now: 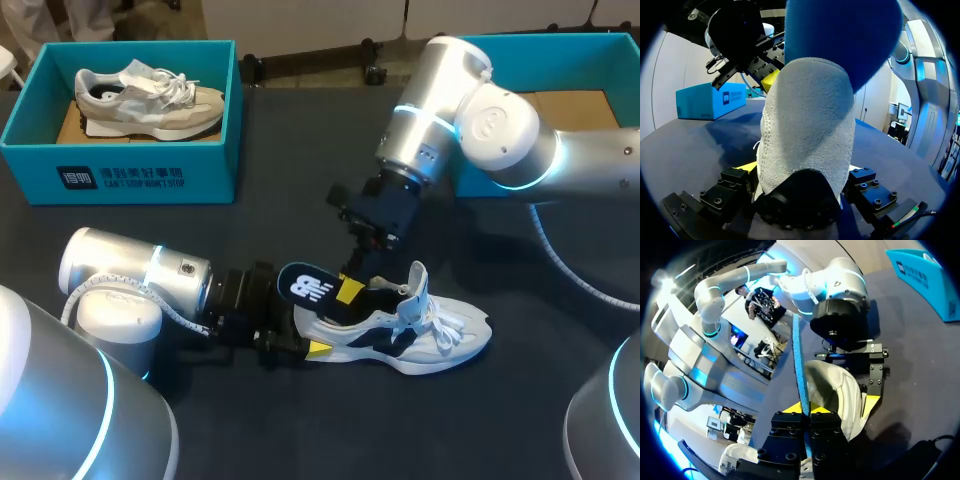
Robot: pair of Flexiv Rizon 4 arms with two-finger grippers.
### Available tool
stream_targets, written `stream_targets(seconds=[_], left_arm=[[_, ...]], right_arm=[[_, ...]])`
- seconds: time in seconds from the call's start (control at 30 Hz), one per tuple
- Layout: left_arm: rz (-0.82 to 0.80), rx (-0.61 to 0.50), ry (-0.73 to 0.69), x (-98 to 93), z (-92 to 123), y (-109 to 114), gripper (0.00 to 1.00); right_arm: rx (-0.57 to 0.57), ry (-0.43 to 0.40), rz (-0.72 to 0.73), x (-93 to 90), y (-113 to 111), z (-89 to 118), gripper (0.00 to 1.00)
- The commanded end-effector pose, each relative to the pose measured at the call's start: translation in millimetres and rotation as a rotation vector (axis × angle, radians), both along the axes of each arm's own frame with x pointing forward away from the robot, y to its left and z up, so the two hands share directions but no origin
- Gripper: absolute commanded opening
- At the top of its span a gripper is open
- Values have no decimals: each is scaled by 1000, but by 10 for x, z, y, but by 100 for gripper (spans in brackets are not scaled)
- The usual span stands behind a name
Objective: Take the shoe out of the shoebox, open the shoe tongue, remove and reinsert the insole, then place the shoe into the shoebox
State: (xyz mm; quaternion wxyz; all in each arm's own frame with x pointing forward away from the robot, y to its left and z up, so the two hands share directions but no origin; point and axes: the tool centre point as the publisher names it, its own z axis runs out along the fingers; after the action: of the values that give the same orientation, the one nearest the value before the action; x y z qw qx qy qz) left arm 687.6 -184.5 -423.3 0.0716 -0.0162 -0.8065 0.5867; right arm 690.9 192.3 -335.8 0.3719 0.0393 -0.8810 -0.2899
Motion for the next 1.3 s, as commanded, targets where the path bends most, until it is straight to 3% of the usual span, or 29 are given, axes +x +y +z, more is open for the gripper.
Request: stream_targets(seconds=[0.03, 0.53, 0.7, 0.77, 0.93, 1.23, 1.3], left_arm=[[0, 1, 0, 1, -13, -5, 0], [0, 1, 0, 1, -13, -5, 0], [0, 1, 0, 1, -13, -5, 0], [0, 1, 0, 1, -13, -5, 0], [0, 1, 0, 1, -13, -5, 0], [0, 1, 0, 1, -13, -5, 0], [0, 1, 0, 1, -13, -5, 0]], right_arm=[[45, -19, -18, -13, -67, 191, 0], [55, -25, -18, -14, -58, 246, 0], [80, -6, -23, 131, 339, 341, 0], [99, -7, -46, 176, 469, 465, 0], [135, -35, -135, 257, 513, 827, 0], [140, -55, -271, 304, 331, 1483, 0], [196, -34, -299, 301, 238, 1608, 0]])
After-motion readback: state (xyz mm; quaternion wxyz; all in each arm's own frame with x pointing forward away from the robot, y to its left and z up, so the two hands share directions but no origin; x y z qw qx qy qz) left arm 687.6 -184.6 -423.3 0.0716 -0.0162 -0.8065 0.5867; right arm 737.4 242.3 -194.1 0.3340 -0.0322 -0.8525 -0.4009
